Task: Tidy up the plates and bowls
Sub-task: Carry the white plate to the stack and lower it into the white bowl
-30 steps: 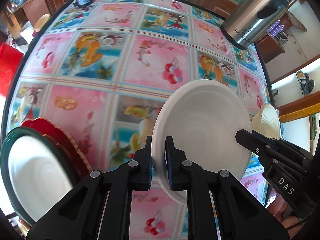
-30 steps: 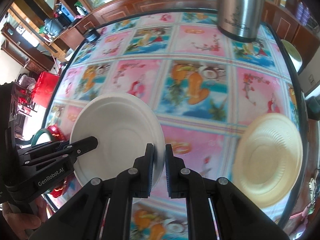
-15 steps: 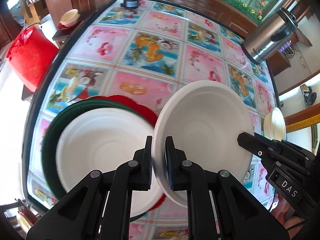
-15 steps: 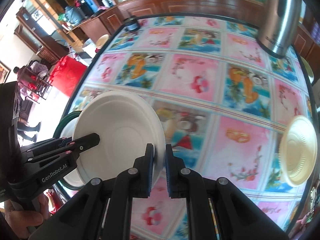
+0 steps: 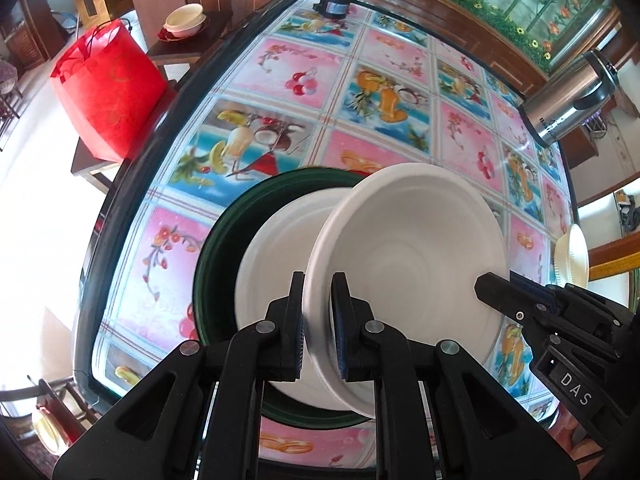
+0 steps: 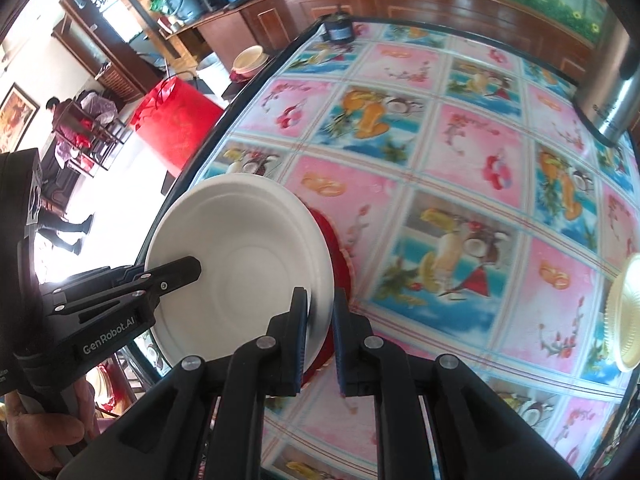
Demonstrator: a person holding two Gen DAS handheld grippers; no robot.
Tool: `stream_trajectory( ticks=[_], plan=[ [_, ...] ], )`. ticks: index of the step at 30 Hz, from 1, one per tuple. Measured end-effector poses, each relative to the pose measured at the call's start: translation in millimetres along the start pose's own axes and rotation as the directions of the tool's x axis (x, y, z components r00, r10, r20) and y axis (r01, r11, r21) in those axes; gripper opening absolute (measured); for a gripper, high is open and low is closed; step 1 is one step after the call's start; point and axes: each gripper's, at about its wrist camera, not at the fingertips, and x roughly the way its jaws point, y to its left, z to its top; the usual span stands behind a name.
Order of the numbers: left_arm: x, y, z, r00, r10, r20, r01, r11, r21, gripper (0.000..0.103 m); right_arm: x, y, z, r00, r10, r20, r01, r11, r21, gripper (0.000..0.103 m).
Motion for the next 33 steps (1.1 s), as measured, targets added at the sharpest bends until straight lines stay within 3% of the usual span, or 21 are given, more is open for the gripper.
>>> stream_trajectory(
  ticks=[10,33],
  plan=[
    [22,18,-10,0.999,0.014,-0.033,-0.014,1.0,-0.011,0.012,27,18,-7,0.998,-0.047,-0.035,0.046,0.998,-0.029,0.012],
    [25,22,-10,0.999,0.043,-0.008,-0.043,0.999,0.015,0.013,36,26,-7,0.997,-0.068,-0.035,0.067,0.997,-0.044,0.013]
  ],
)
